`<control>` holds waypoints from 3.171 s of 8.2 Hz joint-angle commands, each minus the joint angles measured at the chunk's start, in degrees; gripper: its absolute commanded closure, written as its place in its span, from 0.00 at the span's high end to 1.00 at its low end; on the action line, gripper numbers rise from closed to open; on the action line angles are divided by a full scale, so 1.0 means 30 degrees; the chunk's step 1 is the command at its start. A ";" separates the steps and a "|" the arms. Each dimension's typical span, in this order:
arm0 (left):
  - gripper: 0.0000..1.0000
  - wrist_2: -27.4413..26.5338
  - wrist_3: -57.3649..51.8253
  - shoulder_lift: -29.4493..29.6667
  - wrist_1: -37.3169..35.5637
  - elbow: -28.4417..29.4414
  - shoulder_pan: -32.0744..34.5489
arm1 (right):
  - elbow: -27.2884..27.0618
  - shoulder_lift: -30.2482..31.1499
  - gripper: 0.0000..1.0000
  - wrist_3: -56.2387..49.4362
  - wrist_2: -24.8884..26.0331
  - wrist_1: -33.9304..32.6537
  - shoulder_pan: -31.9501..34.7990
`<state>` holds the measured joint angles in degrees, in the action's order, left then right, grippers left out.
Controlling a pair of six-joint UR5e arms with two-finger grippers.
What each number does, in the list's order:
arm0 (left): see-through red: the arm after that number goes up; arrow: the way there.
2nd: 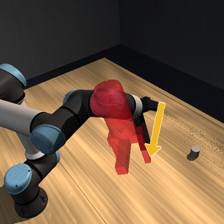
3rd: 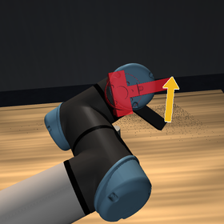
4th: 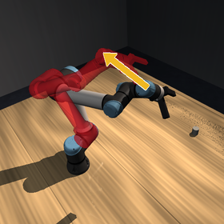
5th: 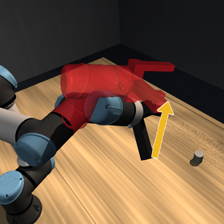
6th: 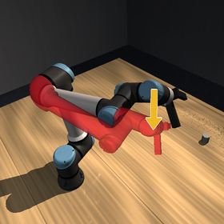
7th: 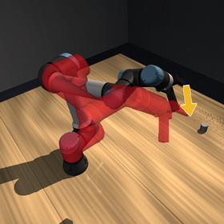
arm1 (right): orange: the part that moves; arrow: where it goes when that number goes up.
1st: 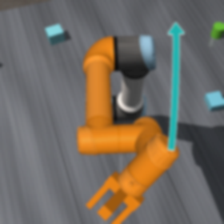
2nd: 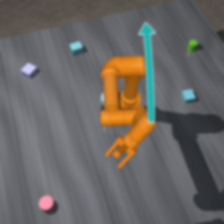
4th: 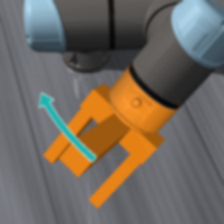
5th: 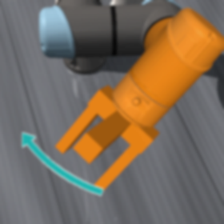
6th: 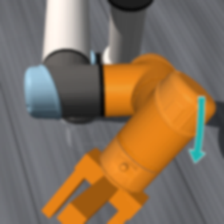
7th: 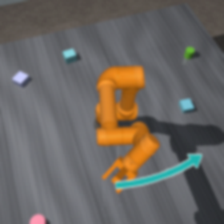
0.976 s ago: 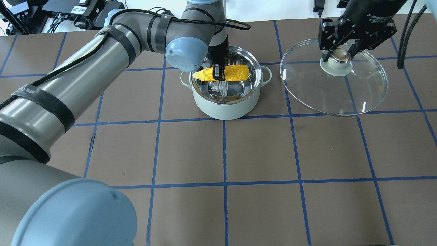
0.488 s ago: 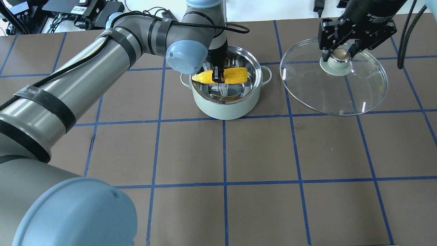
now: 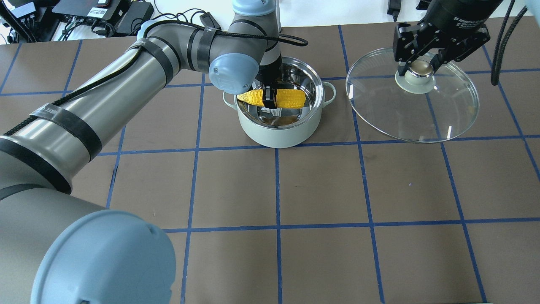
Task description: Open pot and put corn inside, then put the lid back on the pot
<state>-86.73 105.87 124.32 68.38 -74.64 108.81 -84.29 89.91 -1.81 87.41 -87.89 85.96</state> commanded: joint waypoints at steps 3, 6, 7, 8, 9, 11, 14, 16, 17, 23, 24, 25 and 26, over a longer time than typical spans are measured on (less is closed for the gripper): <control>0.68 0.0168 0.0042 -0.0743 0.0056 0.0125 0.0030 | 0.0000 0.0000 0.33 0.0016 0.0013 -0.0028 0.0000; 0.66 0.0052 -0.0598 -0.3226 0.1191 0.0096 -0.0057 | 0.0525 -0.0262 0.32 0.1352 -0.1151 -0.0552 0.0029; 0.66 0.0052 -0.2169 -0.4222 0.2765 0.0096 -0.0057 | 0.0992 -0.1017 0.32 0.1450 -0.0869 -0.1078 0.0116; 0.66 0.0052 -0.3200 -0.5102 0.3216 0.0067 -0.0086 | 0.1750 -0.1808 0.32 0.1683 -0.0721 -0.1257 0.0755; 0.66 -0.0209 -0.4834 -0.5691 0.3917 -0.0195 -0.0638 | 0.2599 -0.2918 0.32 0.2179 0.0615 -0.1868 0.1980; 0.67 -0.1061 -0.7502 -0.7211 0.5824 -0.0166 -0.3647 | 0.2870 -0.4591 0.32 0.4895 0.1418 -0.3943 0.4355; 0.98 -0.4414 -1.4054 -0.8127 0.7466 -0.0664 -0.6958 | 0.2900 -0.6087 0.32 0.8063 0.1272 -0.6081 0.7022; 1.00 -0.4638 -2.0577 -0.8479 0.8284 -0.0724 -0.8315 | 0.3163 -0.7434 0.32 0.9065 0.1330 -0.7289 0.7934; 1.00 -0.4607 -2.2439 -0.8509 0.8260 -0.0725 -0.8377 | 0.3193 -0.7876 0.32 0.9416 0.1447 -0.7729 0.8171; 1.00 -0.2293 -2.8309 -0.7721 0.6886 -0.0637 -0.8146 | 0.3868 -0.9463 0.32 0.9128 0.1507 -0.8173 0.7475; 1.00 -0.0755 -2.9072 -0.7690 0.6854 -0.0637 -0.7882 | 0.3838 -0.9491 0.32 0.9127 0.1507 -0.8173 0.7326; 1.00 -0.0333 -2.9166 -0.7689 0.6825 -0.0637 -0.7387 | 0.3838 -0.9608 0.32 0.9301 0.1362 -0.8173 0.7324; 1.00 -0.0387 -2.9167 -0.7689 0.6824 -0.0666 -0.6889 | 0.3867 -0.9783 0.32 0.9506 0.1273 -0.8202 0.7324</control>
<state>-89.54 19.30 101.13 89.05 -76.55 85.68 -72.76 61.31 25.89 91.71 -112.41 108.17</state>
